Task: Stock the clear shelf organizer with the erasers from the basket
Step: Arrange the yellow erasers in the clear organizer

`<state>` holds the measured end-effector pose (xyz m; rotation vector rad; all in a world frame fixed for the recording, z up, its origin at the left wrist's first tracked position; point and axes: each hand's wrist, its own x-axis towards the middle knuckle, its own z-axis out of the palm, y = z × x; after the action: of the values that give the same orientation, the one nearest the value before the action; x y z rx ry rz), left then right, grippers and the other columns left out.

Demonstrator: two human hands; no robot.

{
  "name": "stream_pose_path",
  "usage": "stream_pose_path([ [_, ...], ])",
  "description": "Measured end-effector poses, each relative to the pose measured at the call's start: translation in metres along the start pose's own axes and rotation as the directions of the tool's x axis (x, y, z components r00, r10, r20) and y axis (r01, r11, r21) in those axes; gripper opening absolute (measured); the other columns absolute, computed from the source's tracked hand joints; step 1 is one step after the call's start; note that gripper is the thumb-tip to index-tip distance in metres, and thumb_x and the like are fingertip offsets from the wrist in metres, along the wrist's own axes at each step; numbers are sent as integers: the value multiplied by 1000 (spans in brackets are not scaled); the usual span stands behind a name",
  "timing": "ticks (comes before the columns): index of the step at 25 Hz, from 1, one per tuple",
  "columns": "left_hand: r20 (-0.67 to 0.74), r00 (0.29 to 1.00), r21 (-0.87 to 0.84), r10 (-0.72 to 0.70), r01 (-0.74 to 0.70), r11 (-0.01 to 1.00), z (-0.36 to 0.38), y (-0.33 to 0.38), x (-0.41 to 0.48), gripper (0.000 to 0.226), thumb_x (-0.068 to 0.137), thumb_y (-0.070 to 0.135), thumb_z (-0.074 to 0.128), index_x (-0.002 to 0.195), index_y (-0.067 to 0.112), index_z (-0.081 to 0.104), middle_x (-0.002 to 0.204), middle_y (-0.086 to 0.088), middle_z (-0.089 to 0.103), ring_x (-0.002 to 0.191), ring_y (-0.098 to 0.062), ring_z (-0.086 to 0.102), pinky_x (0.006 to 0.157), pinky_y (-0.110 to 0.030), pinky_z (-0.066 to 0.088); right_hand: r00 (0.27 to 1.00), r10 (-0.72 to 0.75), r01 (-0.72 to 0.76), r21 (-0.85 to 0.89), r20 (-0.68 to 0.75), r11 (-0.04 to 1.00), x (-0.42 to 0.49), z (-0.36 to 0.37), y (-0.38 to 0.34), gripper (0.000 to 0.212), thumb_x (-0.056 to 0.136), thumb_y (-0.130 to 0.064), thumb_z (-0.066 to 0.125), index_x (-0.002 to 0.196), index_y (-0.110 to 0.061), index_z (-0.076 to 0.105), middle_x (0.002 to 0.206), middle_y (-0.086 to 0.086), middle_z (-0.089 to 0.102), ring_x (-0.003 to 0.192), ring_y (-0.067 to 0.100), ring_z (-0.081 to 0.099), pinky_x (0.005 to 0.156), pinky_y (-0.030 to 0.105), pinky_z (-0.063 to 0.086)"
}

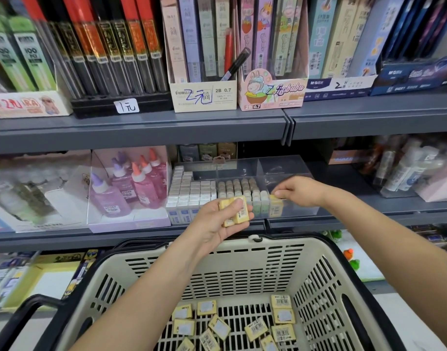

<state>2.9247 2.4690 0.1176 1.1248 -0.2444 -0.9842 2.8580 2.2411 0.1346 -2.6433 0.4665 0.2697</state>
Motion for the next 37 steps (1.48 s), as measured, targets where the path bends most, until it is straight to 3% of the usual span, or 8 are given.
stream_pose_path([
  [6, 9, 1000, 0, -27, 27, 1000, 4, -2, -2, 38, 71, 28, 65, 100, 5, 62, 90, -15, 73, 81, -22, 72, 55, -23, 57, 903, -126, 215, 177, -410, 960, -34, 4, -26, 16, 89, -33, 58, 92, -26, 72, 92, -8, 72, 87, 6, 65, 84, 29, 52],
  [8, 34, 999, 28, -31, 30, 999, 12, -1, -1, 36, 73, 28, 64, 101, 5, 63, 87, -14, 73, 79, -20, 72, 57, -22, 57, 922, -200, 310, 324, -332, 894, -48, 9, -44, 14, 87, -30, 62, 97, -26, 70, 87, -8, 71, 78, 4, 67, 77, 22, 54],
  [13, 14, 999, -18, -36, 36, 999, 32, -6, 5, 28, 94, 17, 52, 114, -1, 54, 102, -20, 69, 91, -26, 69, 63, -25, 58, 946, -89, 228, 445, -311, 866, -55, -2, -35, 5, 84, -15, 66, 85, -20, 64, 79, -2, 68, 73, 10, 68, 70, 25, 54],
  [17, -58, 997, 15, 50, -49, 999, 26, -4, 6, 14, 96, 7, 43, 109, 5, 48, 105, -17, 69, 96, -24, 68, 64, -26, 57, 857, 53, 40, 169, -513, 985, -39, -20, -5, 11, 86, -19, 63, 97, -18, 62, 86, -2, 64, 79, 13, 60, 71, 21, 42],
  [29, -88, 958, 418, 272, -213, 883, 6, -2, 7, 33, 85, -10, 53, 101, 18, 61, 97, 0, 66, 88, -11, 63, 70, -17, 53, 997, 53, -57, -69, -61, 996, 3, 5, 0, 32, 97, -33, 42, 122, -18, 56, 123, 4, 59, 110, 22, 54, 88, 27, 40],
  [32, -94, 964, 395, 249, -194, 898, 6, -4, 5, 29, 85, -8, 56, 105, 13, 63, 96, 0, 67, 90, -10, 64, 72, -18, 55, 977, 11, -42, -140, -215, 989, -5, 0, -12, 31, 96, -32, 43, 118, -19, 60, 119, 4, 63, 107, 24, 57, 91, 31, 45],
  [34, -86, 965, 412, 247, -192, 891, 10, -4, 5, 28, 85, -7, 58, 104, 12, 63, 95, 1, 67, 89, -10, 64, 73, -18, 55, 911, -72, 86, 16, -407, 996, -18, -3, -25, 27, 93, -36, 48, 104, -21, 68, 99, -2, 70, 93, 19, 65, 81, 29, 49],
  [37, -48, 968, 454, 247, -199, 868, 25, -2, 9, 27, 85, -6, 58, 104, 11, 62, 98, -2, 67, 90, -12, 64, 75, -20, 55, 924, -210, 315, 326, -321, 891, -42, -4, -48, 10, 88, -29, 60, 94, -28, 68, 80, -11, 70, 74, 3, 68, 70, 20, 52],
])
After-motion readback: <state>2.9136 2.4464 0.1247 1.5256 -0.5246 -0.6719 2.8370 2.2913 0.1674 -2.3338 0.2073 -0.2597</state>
